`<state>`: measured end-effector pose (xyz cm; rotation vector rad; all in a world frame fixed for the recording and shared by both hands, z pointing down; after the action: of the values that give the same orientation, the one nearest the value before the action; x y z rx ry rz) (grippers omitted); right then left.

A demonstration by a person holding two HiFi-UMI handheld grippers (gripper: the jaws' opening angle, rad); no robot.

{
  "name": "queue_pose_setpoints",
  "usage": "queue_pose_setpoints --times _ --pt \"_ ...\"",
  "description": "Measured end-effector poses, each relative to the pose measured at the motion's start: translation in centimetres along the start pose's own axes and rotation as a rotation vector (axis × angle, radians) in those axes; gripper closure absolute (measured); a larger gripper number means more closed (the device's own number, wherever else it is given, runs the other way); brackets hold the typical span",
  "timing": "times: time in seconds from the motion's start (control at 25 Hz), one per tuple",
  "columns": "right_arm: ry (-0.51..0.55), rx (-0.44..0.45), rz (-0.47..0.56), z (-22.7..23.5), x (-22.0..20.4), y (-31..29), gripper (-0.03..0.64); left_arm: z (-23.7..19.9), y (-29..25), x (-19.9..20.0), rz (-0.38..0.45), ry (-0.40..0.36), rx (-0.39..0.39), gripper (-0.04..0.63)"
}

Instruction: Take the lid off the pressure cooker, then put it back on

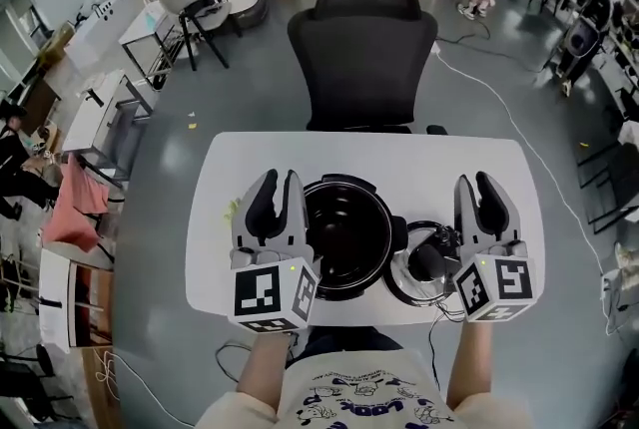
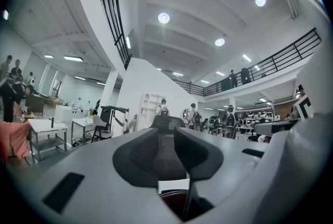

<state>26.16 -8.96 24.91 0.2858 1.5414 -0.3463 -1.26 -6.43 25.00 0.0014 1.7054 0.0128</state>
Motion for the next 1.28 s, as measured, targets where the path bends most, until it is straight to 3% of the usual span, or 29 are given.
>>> queue_pose_setpoints --times 0.6,1.28 --pt "0.071 -0.084 0.074 -1.8 2.4 0.5 0.606 0.7 1.1 2.3 0.059 -0.027 -0.042 0.575" --pt "0.055 -0.068 0.061 -2.6 2.1 -0.7 0.606 -0.6 0.7 2.1 0.052 -0.027 -0.029 0.581"
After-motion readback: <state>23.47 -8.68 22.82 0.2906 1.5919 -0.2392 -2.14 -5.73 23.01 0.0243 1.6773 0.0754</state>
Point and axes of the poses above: the fingertips, and each gripper's own axes: y backward along the fingers, z to its right, x out of its top, the point moved 2 cm from there along y, backward along the fingers, and after that the axes turned 4 degrees about x, right-handed, at the moved point
